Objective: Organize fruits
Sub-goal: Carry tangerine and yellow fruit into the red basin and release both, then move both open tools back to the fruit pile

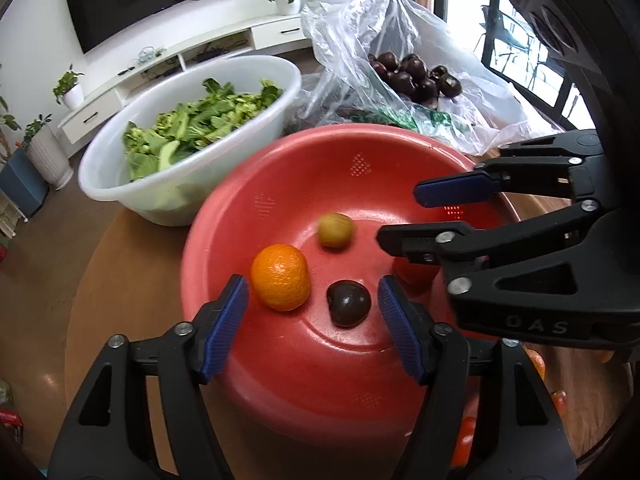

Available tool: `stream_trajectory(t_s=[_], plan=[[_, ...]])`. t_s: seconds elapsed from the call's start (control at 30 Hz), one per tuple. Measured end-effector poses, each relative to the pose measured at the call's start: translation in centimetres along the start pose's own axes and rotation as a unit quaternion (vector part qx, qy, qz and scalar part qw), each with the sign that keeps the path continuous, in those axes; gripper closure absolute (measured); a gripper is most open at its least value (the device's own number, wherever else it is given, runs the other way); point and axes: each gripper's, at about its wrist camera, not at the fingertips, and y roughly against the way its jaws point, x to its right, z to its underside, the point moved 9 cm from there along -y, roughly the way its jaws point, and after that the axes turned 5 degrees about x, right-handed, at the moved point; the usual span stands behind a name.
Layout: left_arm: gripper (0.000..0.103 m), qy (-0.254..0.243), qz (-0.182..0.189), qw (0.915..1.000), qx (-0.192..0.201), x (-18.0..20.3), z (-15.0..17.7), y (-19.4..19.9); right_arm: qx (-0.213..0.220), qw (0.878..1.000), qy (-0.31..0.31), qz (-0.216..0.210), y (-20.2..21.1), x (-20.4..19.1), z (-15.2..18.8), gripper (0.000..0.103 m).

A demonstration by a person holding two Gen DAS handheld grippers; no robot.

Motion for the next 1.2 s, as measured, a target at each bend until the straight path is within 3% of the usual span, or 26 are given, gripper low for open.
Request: stream_trajectory(t_s=[0.1, 0.17, 0.3, 0.5, 0.7, 0.93, 1.2], plan=[[0.027, 0.003, -0.003, 0.9999, 0.014, -0.1, -0.4, 1.3, 0.012, 1.000, -0.006, -0.003, 1.2, 0.1, -0.1, 0.056], [0.027, 0.001, -0.011, 0.9997, 0.022, -0.1, -0.7, 2.4, 0.023, 1.000, -0.011, -0.004, 2.3, 0.2, -0.3, 0.048], [0.013, 0.007, -0.016, 0.9985, 0.052, 0.2, -1.4, 5.5, 0.049, 0.998, -0.025, -0.014, 5.1, 0.2, -0.1, 0.039], [0.005, 0.026, -0.012, 0.9955, 0.090, 1.2, -1.1, 10.2, 0.080, 0.995, -0.059, -0.031, 9.6, 0.6, 1.5, 0.026], [0.000, 0.055, -0.001, 0.9926, 0.108, 2.3, 1.7, 14.0, 0.094, 0.990, -0.099, -0.041, 12.9, 1.2, 5.1, 0.022], [0.000, 0.118, 0.003, 0.9866, 0.113, 2.1, 7.5, 17.1, 0.095, 0.985, -0.138, -0.040, 15.7, 1.6, 11.0, 0.020], [0.000, 0.112, 0.012, 0.9902, 0.082, 5.4, 13.3, 17.6, 0.078, 0.986, -0.140, -0.043, 16.1, -0.6, 15.9, 0.020]])
